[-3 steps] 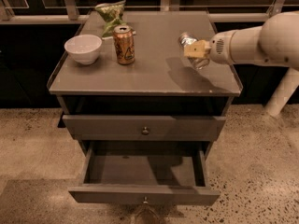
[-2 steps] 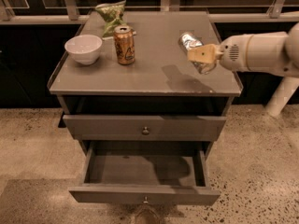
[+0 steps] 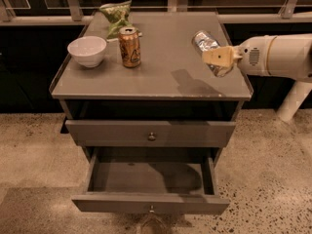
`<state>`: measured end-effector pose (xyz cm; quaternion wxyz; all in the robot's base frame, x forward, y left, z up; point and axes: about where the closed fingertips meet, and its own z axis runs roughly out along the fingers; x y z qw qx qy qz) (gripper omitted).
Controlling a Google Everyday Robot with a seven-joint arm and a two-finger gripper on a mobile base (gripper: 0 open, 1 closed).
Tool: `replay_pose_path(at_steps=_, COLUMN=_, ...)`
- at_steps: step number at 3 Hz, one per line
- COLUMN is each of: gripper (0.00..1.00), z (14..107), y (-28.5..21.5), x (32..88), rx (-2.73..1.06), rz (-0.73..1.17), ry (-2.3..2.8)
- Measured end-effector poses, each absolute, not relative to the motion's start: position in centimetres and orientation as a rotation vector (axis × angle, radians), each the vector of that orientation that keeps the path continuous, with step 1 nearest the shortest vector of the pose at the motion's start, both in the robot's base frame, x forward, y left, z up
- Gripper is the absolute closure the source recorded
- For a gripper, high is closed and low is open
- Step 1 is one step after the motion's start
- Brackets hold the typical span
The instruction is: Place redbull can into middle drawer
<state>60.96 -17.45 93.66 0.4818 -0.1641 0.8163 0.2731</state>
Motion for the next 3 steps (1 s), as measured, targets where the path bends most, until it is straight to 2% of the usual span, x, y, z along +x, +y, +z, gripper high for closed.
replay_pose_path(at_steps=1, gripper=1.00, z=93.1, y=-16.7, x=59.7, rx=-0.397, rz=0.689, ry=2.006)
replay_pose_path(at_steps=3, gripper=1.00, z=89.1, y=-14.1, x=51.5, rx=-0.157, rz=0.837, ry=2.069)
